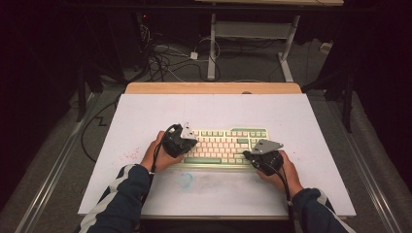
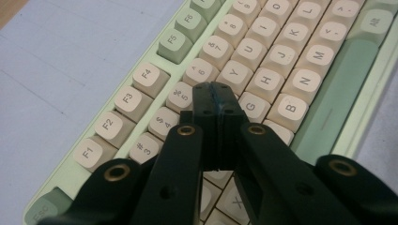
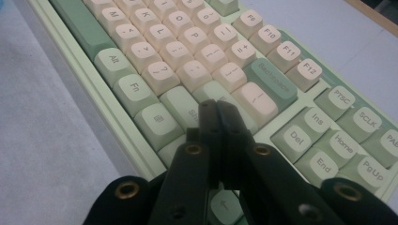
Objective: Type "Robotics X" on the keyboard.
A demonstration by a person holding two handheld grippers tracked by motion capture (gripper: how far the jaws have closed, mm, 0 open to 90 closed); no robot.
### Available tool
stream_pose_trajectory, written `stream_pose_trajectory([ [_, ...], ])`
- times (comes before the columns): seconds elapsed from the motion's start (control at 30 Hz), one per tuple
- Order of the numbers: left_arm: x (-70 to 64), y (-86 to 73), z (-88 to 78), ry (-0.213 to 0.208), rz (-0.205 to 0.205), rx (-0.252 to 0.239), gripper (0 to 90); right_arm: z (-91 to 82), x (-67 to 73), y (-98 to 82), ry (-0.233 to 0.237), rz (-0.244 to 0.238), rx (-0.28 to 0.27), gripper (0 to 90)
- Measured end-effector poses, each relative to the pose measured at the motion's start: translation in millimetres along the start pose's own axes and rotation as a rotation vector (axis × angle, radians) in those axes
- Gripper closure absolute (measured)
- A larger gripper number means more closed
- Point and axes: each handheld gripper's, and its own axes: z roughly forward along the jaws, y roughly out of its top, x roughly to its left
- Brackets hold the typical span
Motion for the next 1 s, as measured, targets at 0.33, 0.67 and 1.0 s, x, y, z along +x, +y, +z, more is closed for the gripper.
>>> stream_pose_trajectory([
  [0.33, 2.2, -1.3, 2.4, 0.021, 0.002, 0.003, 87.5, 0.0, 0.2, 0.0, -0.001, -0.002, 0.001, 90.0],
  [0.67, -1.7, -5.7, 7.3, 0.033, 0.042, 0.026, 87.3, 0.0, 0.6, -0.1, -0.004, -0.003, 0.0, 90.0],
  [1.0, 1.9, 0.8, -1.8, 0.031, 0.021, -0.03, 85.2, -0.5, 0.9, 0.1, -0.007, -0.005, 0.0, 90.0],
])
